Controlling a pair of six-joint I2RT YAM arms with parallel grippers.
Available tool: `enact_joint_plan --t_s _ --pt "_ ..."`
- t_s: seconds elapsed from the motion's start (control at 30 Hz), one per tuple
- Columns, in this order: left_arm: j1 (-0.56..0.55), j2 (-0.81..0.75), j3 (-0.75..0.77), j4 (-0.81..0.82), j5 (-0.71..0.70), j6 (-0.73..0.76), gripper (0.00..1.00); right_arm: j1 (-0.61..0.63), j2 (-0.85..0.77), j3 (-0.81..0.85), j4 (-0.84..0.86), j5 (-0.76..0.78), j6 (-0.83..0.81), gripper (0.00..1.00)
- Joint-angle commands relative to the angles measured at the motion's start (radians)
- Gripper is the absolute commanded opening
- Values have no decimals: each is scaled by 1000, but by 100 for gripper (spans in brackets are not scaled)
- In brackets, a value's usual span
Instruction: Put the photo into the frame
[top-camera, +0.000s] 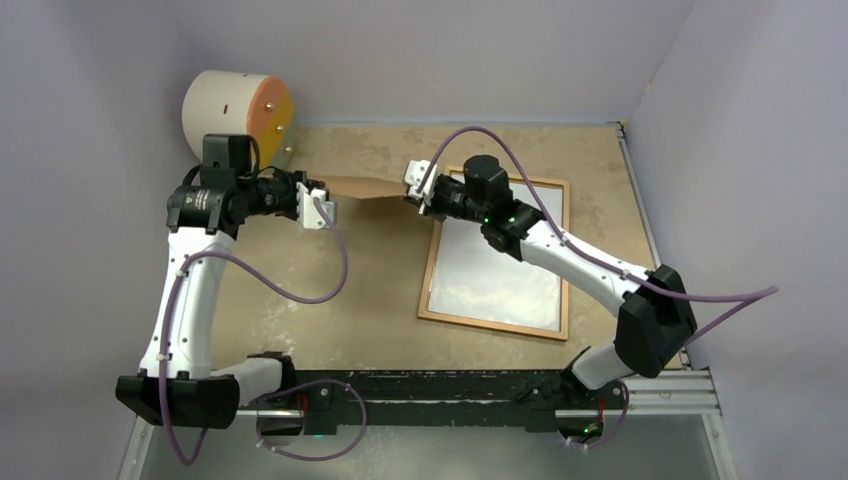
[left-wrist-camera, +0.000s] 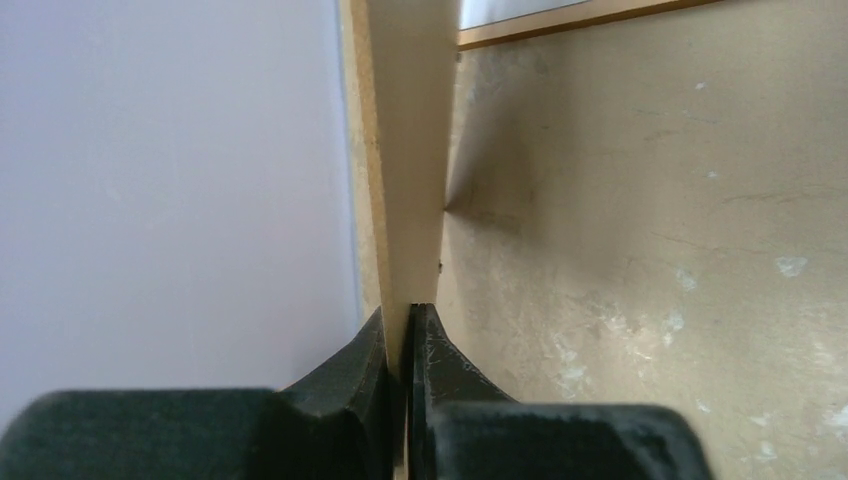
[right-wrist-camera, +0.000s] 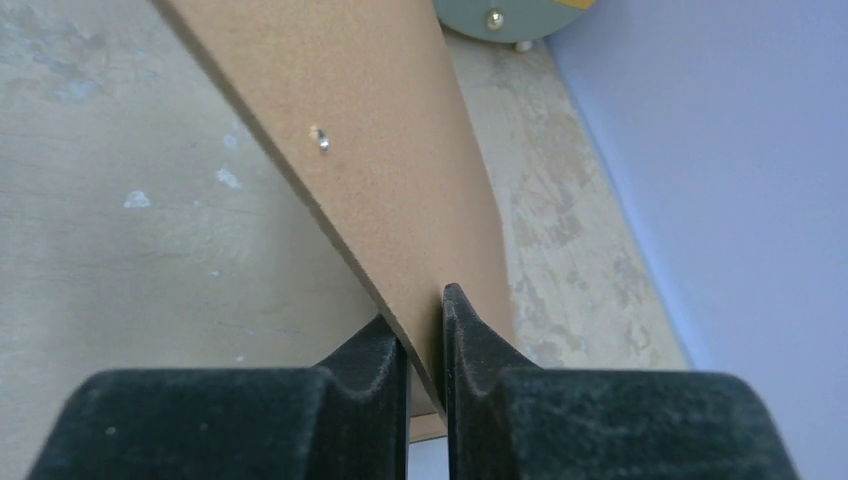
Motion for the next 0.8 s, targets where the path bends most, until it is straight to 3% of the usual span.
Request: enact_joint_plan --t_s 0.0,0.07,0.1,0.17,0.27,0.47,0.77 --pt "-7 -24 16 170 75 -85 22 7 -29 20 78 30 75 3" --pt "-7 -46 -18 333 57 -247 72 7 -29 35 83 46 130 0" --pt "-7 -59 -40 429 42 -328 79 7 -30 44 88 60 165 0" --pt "-7 -77 -82 615 -10 -489 84 7 -35 57 89 65 275 0" --pt "-7 -58 -61 753 -102 -659 87 4 -45 52 135 122 386 0" --pt "-7 32 41 690 -241 -791 91 -45 -4 109 84 218 686 0" --pt "-6 49 -15 626 -311 -810 94 -259 64 136 111 -99 1126 0"
